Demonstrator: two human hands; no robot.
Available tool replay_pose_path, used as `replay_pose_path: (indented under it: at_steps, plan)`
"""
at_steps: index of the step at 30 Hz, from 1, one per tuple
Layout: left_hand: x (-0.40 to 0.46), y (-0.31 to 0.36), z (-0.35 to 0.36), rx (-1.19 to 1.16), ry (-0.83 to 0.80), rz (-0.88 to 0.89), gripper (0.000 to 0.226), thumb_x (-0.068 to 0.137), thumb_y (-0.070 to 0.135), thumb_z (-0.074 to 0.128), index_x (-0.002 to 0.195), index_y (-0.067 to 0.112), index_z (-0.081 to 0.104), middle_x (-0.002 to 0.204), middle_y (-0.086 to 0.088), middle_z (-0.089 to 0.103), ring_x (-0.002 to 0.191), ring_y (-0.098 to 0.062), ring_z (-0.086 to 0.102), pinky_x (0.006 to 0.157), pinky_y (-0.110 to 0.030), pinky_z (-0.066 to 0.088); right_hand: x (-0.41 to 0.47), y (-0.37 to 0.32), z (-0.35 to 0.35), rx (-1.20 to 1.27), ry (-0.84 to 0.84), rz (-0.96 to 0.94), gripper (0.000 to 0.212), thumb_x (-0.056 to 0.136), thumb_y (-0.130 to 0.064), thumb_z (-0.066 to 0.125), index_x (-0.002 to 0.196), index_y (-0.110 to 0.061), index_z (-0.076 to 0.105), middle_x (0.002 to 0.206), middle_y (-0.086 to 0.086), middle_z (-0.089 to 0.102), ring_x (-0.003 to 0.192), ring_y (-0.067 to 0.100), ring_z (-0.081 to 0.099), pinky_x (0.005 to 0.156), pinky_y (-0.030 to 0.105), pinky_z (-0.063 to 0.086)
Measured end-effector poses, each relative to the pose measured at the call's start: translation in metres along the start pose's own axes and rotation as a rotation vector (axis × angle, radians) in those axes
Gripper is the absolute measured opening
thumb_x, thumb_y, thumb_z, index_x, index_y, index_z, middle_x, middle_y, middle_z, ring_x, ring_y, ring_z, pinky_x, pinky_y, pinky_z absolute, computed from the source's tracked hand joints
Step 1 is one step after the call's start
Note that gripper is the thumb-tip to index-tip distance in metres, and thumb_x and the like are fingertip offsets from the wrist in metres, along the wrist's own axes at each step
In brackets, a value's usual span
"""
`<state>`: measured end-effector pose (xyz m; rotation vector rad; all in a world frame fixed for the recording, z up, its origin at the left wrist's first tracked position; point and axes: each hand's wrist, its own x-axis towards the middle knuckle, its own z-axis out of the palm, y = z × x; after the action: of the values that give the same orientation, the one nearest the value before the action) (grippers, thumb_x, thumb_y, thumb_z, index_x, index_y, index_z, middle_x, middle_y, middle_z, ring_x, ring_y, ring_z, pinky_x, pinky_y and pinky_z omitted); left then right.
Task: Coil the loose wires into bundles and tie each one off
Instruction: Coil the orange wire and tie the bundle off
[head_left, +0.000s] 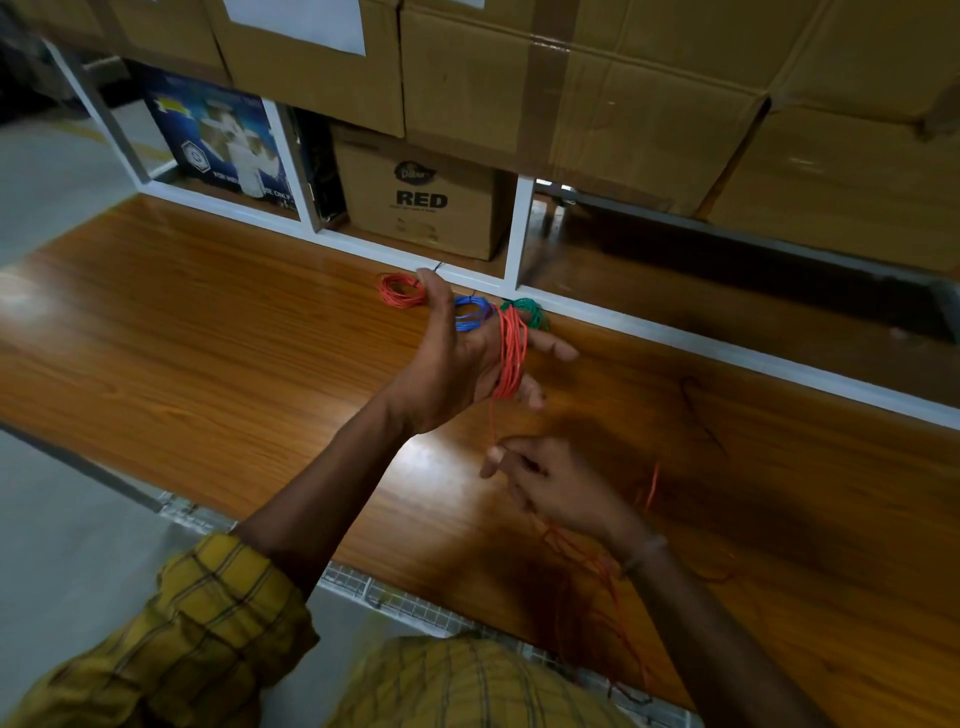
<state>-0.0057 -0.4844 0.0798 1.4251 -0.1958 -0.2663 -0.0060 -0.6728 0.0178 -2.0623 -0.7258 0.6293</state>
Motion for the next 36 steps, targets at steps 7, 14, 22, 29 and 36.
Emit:
replay_pose_path:
  at_steps: [7,14,22,29,36]
  plan:
    - [0.005,-0.030,-0.011,0.341,0.272,-0.182,0.134,0.072,0.097,-0.004,0.126,-0.007,0.063,0.094,-0.030,0.071,0.076,-0.040,0.067,0.077,-0.032,0.057,-0.030,-0.047,-0.069,0.131,-0.111,-0.052,0.015,0.099,-0.026,0.066,0.100,-0.012,0.069,0.061,0.001,0.060,0.044,0.011,0.052,0.042,0.024,0.042]
    - [-0.004,-0.022,-0.001,0.452,-0.043,-0.196,0.137,0.065,0.103,-0.006,0.110,-0.009,0.059,0.094,-0.018,0.071,0.067,-0.029,0.054,0.065,-0.029,0.046,-0.002,-0.038,-0.132,0.614,0.142,-0.244,0.017,0.100,-0.018,0.055,0.094,-0.004,0.062,0.058,0.002,0.040,0.044,0.012,0.035,0.044,0.027,0.028]
    - [-0.009,0.006,0.012,-0.140,-0.419,-0.137,0.133,0.066,0.100,-0.007,0.138,0.004,0.051,0.105,-0.027,0.055,0.059,-0.034,0.020,0.069,-0.036,0.047,0.052,0.009,-0.087,0.415,0.360,-0.002,0.015,0.104,-0.010,0.054,0.093,-0.014,0.064,0.069,-0.003,0.059,0.047,-0.001,0.046,0.044,0.012,0.036]
    - [0.005,0.004,0.005,-0.338,-0.259,0.021,0.138,0.069,0.099,-0.010,0.141,-0.004,0.047,0.132,-0.043,0.048,0.071,-0.023,0.052,0.072,-0.047,0.037,0.034,0.015,-0.003,0.305,0.256,0.081,0.029,0.108,-0.014,0.046,0.087,-0.013,0.067,0.053,-0.005,0.055,0.036,0.003,0.041,0.037,0.017,0.031]
    - [0.006,-0.006,0.000,0.152,0.436,0.118,0.073,0.110,0.048,0.043,0.168,0.013,0.016,0.169,-0.027,0.024,0.141,-0.022,0.048,0.083,0.004,0.038,-0.010,-0.016,-0.011,-0.130,-0.108,0.022,0.010,0.103,-0.026,0.059,0.109,-0.023,0.066,0.058,-0.010,0.063,0.043,0.002,0.055,0.044,0.020,0.040]
